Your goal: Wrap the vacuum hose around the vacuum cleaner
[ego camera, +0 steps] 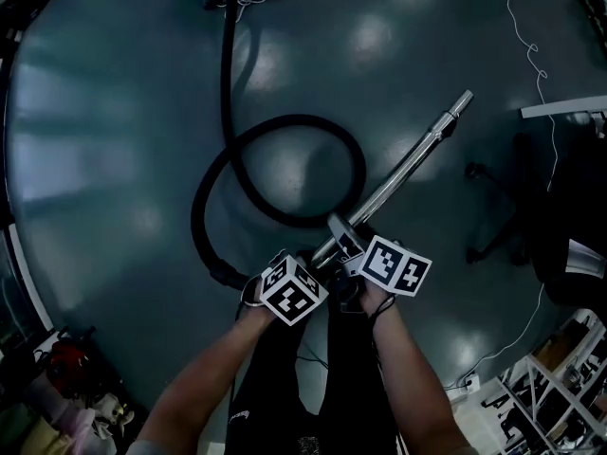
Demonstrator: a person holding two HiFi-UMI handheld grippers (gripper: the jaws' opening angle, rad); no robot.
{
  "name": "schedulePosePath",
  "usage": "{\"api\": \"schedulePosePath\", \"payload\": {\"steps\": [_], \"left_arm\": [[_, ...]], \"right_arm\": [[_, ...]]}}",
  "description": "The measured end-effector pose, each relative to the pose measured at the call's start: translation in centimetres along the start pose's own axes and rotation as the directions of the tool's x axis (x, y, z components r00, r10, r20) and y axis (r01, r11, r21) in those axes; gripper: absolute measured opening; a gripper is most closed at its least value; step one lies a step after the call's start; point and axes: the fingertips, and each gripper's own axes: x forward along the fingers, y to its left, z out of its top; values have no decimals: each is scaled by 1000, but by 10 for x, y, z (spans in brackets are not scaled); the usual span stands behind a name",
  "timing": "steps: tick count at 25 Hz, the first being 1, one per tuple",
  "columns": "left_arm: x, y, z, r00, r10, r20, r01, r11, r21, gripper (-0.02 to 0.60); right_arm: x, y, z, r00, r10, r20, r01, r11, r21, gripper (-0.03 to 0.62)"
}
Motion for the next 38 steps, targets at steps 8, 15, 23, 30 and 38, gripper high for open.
{"api": "schedulePosePath", "payload": {"steps": [8,15,23,30,38], "left_arm": [[16,5,37,999,-34,-17,33,998,-49,160],[27,-3,63,988,-155,-26,155,988,-29,342],[-16,33,105,988,-140,-65,143,989,42,390],[-45,96,162,990,80,-119,-43,957,286,390],[-78,154,296,982,189,17,-173,853,492,388]], "right_arm": [[16,-15,40,999,34,-16,-33,996,80,193],[15,-20,79,998,64,-20,-64,997,31,173],[18,-41,137,995,69,-66,-74,995,-73,172],[20,-28,171,983,72,-171,-123,943,-309,172],[31,-1,209,951,19,-309,-201,795,-572,172]]}}
